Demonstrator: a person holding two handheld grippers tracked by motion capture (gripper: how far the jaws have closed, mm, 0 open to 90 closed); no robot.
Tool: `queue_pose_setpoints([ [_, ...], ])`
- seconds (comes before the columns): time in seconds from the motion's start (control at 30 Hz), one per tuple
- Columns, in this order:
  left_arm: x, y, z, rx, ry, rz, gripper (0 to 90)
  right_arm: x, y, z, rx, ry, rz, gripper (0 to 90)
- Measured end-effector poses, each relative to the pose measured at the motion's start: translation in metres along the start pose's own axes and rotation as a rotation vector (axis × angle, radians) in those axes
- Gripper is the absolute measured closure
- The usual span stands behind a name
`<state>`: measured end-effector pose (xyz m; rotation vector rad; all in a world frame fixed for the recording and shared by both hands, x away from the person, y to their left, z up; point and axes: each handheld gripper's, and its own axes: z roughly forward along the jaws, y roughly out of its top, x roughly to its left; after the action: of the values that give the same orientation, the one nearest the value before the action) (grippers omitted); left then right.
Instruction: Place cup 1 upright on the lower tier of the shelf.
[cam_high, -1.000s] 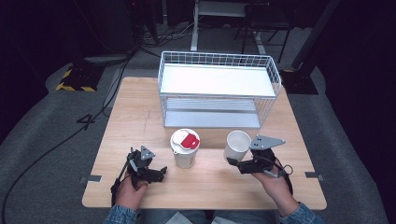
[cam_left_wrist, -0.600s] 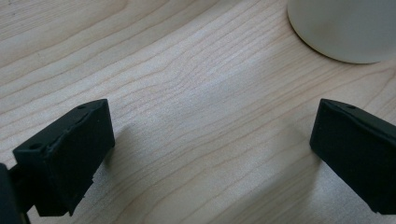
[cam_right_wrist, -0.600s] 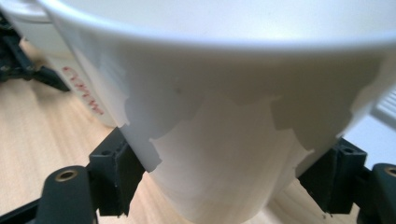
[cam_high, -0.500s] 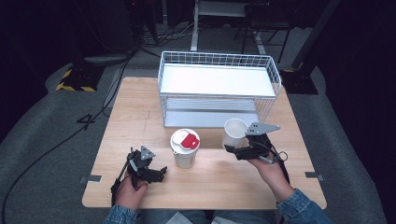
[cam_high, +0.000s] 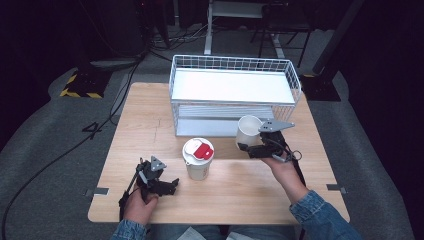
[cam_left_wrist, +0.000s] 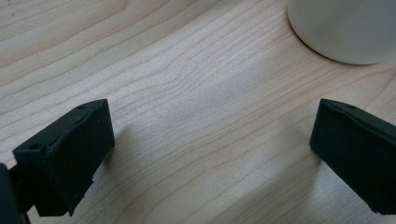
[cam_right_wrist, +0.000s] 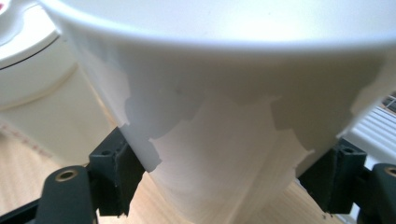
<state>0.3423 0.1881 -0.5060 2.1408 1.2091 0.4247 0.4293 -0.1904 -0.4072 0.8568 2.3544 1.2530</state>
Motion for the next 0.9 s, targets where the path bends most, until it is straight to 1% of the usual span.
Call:
queue_pose_setpoints([
  [0.03,0.000,0.000,0.000,0.000,-0.001,-0.004,0.4,-0.002,0.001,0.002,0.000,-0.002,0.003,23.8],
  [0.07,0.000,0.000,0.000,0.000,0.000,0.000,0.3,-0.004,0.003,0.005,-0.001,-0.006,0.008,23.8],
  [0.2,0.000,0.000,0.000,0.001,-0.001,-0.001,0.3,-0.009,0.007,0.010,0.001,-0.019,0.013,23.9],
  [0.33,0.000,0.000,0.000,0.000,-0.001,-0.006,0.3,-0.015,0.012,0.017,0.013,-0.038,0.017,23.8],
  [0.37,0.000,0.000,0.000,0.001,-0.001,0.000,0.3,-0.015,0.012,0.017,0.013,-0.038,0.017,23.8],
  [0.47,0.000,0.000,0.000,-0.001,-0.001,-0.003,0.3,-0.019,0.014,0.021,0.012,-0.045,0.020,23.8],
  [0.67,0.000,0.000,0.000,0.000,-0.001,-0.004,0.4,-0.026,0.017,0.030,0.010,-0.074,0.048,23.8],
  [0.8,0.000,0.000,0.000,0.000,-0.001,-0.004,0.3,-0.031,0.019,0.037,0.011,-0.087,0.049,23.8],
  [0.9,0.000,0.000,0.000,-0.001,-0.001,-0.005,0.3,-0.032,0.020,0.041,0.020,-0.092,0.039,23.8],
])
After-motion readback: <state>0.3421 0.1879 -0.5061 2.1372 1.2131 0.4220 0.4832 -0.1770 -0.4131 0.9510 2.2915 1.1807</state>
